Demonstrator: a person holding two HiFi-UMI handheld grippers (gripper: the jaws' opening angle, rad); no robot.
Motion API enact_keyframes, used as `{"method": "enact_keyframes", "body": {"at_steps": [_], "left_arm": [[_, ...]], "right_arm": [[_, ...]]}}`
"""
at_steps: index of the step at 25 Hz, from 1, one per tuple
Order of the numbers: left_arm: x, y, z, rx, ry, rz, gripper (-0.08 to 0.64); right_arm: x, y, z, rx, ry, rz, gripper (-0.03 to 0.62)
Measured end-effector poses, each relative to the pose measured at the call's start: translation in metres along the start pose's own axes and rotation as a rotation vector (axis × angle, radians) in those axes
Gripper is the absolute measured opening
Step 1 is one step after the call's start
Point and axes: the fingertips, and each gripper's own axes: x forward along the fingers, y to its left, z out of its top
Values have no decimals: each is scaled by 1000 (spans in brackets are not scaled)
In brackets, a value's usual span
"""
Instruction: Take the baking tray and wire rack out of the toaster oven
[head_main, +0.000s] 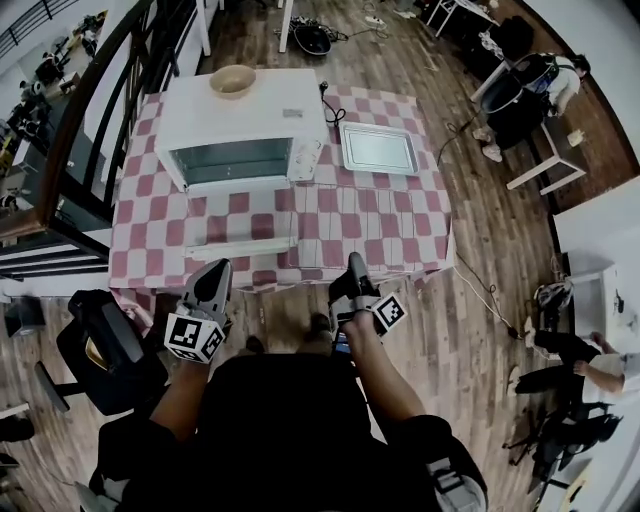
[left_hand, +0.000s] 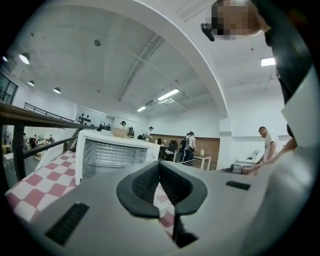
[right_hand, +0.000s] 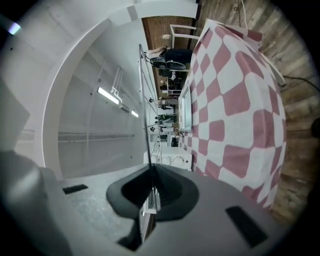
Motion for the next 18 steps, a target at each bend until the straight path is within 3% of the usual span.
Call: {"method": "enact_keyframes", "body": {"at_steps": [8,18], "left_arm": [[85,-65,-7,0,39,-43,-6],[142,-105,-24,-2,117,34,-6]], "right_arm": [[4,-20,111,-20,-13,-28,3],[38,-81,192,24,34,-118,3]]}}
